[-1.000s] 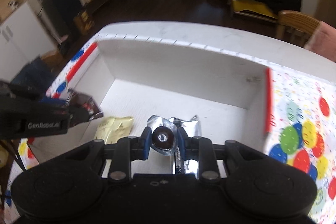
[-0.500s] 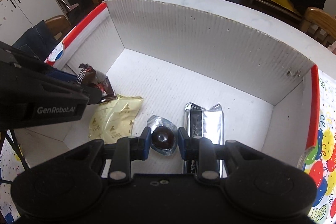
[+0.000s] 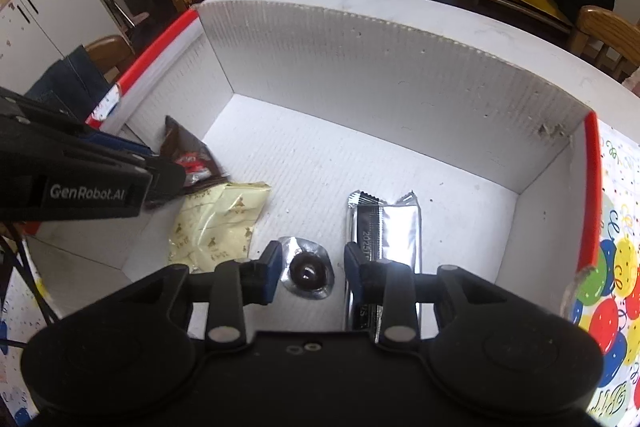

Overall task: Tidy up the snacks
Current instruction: 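Lower both snacks into the red box and open both tools, then withdraw both tools from the box toward the snack pile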

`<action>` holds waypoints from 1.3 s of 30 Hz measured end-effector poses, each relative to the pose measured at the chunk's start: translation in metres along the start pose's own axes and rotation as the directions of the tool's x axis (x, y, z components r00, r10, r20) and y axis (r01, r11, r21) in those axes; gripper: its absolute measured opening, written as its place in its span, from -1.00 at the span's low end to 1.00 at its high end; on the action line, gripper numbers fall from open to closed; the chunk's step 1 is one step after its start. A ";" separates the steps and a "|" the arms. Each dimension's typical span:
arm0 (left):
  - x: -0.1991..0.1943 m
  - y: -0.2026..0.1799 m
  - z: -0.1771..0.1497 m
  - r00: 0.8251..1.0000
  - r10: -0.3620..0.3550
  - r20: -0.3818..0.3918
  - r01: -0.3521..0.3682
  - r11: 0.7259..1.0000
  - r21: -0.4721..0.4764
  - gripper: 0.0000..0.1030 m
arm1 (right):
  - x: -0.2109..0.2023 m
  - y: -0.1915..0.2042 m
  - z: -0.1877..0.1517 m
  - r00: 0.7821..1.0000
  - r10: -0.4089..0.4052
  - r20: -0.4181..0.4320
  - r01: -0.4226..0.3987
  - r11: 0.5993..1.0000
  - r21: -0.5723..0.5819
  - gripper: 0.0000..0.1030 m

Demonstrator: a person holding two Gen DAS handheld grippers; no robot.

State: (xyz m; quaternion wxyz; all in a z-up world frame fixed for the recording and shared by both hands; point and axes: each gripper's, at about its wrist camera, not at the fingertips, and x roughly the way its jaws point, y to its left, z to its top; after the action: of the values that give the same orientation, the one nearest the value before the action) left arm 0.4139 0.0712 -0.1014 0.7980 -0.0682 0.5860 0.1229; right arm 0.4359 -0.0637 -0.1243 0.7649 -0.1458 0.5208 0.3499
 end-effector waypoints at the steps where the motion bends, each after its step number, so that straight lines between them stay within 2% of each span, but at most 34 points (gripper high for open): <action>1: -0.003 0.001 -0.001 1.000 -0.008 0.009 0.008 1.000 -0.002 -0.49 | -0.003 0.000 -0.001 1.000 0.000 0.006 0.000 1.000 0.002 -0.32; 13: -0.046 0.008 -0.026 0.993 -0.075 0.092 0.076 0.997 -0.008 -0.47 | -0.063 0.004 -0.017 0.991 0.017 0.129 -0.023 0.999 0.042 -0.21; 27: -0.113 0.015 -0.078 0.964 -0.151 0.217 0.148 0.989 0.028 -0.46 | -0.130 0.032 -0.053 0.966 0.012 0.260 -0.037 0.995 0.092 -0.07; 29: -0.121 0.016 -0.086 0.959 -0.164 0.229 0.160 0.987 0.036 -0.39 | -0.138 0.036 -0.060 0.961 0.006 0.275 -0.034 0.995 0.097 -0.02; 31: -0.129 0.017 -0.094 0.953 -0.171 0.249 0.167 0.985 0.038 -0.01 | -0.146 0.041 -0.066 0.957 -0.001 0.291 -0.030 0.994 0.102 0.04; 33: -0.138 0.018 -0.104 0.944 -0.179 0.278 0.173 0.984 0.045 0.13 | -0.152 0.046 -0.071 0.952 -0.006 0.305 -0.028 0.994 0.106 0.12; 39: -0.156 0.022 -0.127 0.928 -0.213 0.306 0.201 0.977 0.070 0.13 | -0.170 0.059 -0.088 0.939 -0.019 0.343 -0.022 0.993 0.114 0.35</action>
State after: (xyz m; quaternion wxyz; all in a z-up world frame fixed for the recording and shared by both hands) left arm 0.2469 0.0418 0.0098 0.8901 -0.0944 0.4445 0.0362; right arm 0.2982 -0.1384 0.0009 0.8510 -0.0375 0.3988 0.3397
